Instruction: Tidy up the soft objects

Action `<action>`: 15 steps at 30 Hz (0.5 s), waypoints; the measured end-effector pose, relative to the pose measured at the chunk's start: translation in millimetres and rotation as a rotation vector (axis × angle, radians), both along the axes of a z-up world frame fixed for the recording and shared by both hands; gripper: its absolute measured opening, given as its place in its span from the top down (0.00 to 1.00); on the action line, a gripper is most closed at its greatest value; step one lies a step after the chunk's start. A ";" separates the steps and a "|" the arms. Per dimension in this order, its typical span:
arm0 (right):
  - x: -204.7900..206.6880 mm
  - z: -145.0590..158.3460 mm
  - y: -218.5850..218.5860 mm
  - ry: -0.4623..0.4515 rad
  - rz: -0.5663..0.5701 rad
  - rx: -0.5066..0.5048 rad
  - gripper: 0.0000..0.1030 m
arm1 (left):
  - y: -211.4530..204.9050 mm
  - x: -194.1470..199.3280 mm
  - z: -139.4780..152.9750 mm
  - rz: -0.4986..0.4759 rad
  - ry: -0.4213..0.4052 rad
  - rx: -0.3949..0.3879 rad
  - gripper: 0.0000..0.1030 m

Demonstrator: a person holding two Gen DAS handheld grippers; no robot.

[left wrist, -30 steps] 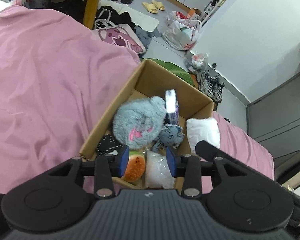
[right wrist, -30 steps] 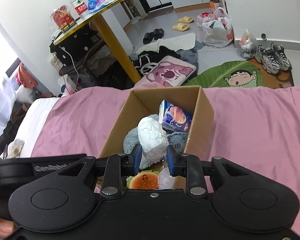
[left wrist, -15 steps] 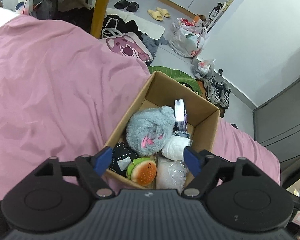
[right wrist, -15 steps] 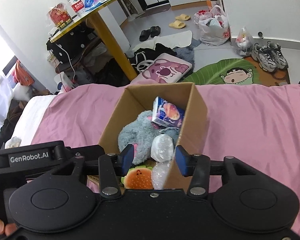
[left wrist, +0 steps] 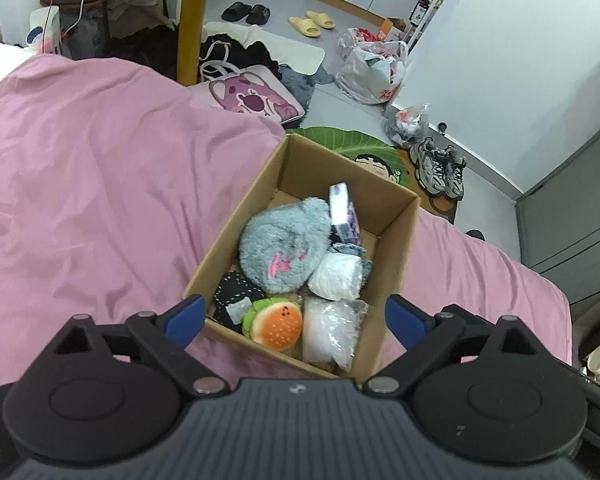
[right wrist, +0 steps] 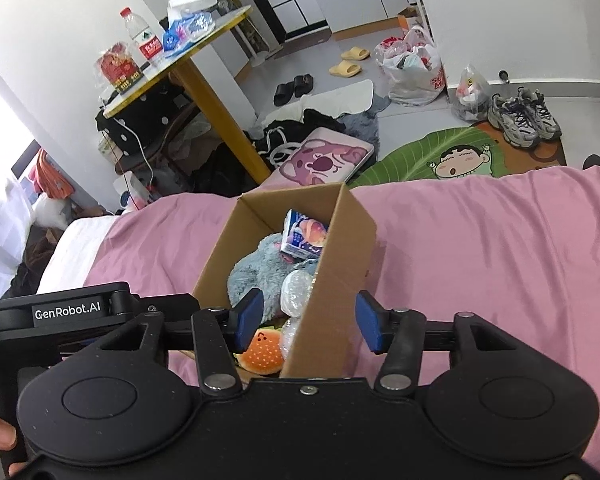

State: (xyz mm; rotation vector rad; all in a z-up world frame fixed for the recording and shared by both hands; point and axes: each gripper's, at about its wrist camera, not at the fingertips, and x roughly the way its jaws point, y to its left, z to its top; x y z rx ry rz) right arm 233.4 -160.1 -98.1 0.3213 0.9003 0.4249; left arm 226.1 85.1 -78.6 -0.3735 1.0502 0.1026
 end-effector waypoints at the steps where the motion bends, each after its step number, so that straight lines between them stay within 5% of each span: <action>1: -1.7 0.4 -4.2 -0.002 -0.003 0.002 0.48 | -3.1 -1.5 2.1 -0.002 -0.003 0.012 0.07; 6: -10.7 3.1 -24.0 -0.017 -0.021 0.017 0.46 | -17.1 -10.5 10.2 -0.017 -0.019 0.024 0.07; 15: -28.0 16.3 -52.5 -0.083 -0.018 0.020 0.21 | -44.0 -33.1 27.0 -0.053 -0.092 0.100 0.05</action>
